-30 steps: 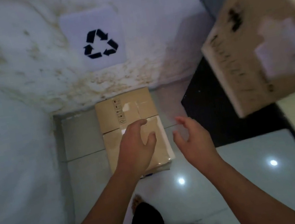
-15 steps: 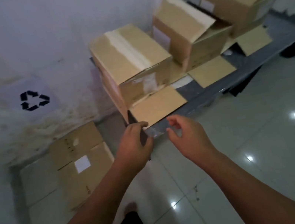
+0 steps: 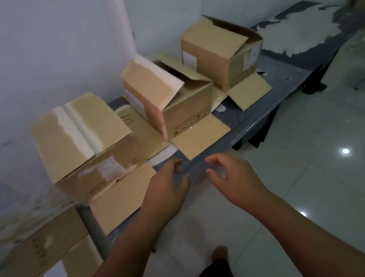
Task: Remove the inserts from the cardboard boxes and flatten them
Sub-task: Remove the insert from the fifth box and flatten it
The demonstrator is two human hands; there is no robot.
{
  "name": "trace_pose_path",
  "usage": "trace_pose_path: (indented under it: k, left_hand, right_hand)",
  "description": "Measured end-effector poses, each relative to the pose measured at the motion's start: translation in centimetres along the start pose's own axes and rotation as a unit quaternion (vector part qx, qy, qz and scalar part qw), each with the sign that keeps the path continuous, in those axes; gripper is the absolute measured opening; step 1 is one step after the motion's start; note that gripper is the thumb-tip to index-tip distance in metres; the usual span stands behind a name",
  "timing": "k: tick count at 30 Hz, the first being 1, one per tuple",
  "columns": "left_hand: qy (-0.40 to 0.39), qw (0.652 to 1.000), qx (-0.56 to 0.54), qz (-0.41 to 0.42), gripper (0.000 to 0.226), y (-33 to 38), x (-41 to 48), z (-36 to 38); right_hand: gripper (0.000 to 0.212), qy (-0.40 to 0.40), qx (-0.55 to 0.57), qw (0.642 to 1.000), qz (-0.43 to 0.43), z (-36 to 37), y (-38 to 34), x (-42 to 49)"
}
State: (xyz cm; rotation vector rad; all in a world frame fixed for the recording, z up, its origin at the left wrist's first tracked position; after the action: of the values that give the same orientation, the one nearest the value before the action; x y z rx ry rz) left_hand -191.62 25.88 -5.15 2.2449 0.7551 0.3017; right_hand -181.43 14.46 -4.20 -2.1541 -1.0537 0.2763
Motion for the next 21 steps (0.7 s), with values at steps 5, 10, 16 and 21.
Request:
trace_pose_path:
  k: [5, 10, 16, 21]
  left_hand:
    - [0.008, 1.000, -0.007, 0.001, 0.036, 5.5, 10.2, 3.6]
    - [0.017, 0.999, 0.031, 0.030, 0.034, 12.0, 19.4, 5.9]
    - [0.027, 0.995, 0.093, 0.021, 0.033, 18.5, 30.0, 9.5]
    - [0.047, 0.998, 0.022, -0.026, 0.037, 20.8, 37.9, 14.4]
  right_hand:
    - [0.027, 0.001, -0.021, 1.000, -0.001, -6.2, 6.4, 8.5]
    - [0.029, 0.003, -0.015, 1.000, 0.013, -12.4, 12.6, 16.2]
    - [0.028, 0.007, -0.006, 1.000, -0.011, -18.1, 19.4, 25.9]
    - [0.027, -0.002, 0.002, 0.998, -0.069, -22.4, 24.3, 33.9]
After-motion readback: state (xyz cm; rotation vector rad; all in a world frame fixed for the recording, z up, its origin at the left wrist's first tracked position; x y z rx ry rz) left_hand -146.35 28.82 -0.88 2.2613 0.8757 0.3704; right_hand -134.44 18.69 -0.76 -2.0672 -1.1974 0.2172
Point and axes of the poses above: each hand's wrist, its own x-axis towards the middle knuckle, its own z-axis out of the palm, y = z × x, the point moved 10 cm from there along x, towards the middle knuckle, and after that the axes turned 2 degrees about -z, right-handed, at the moved point
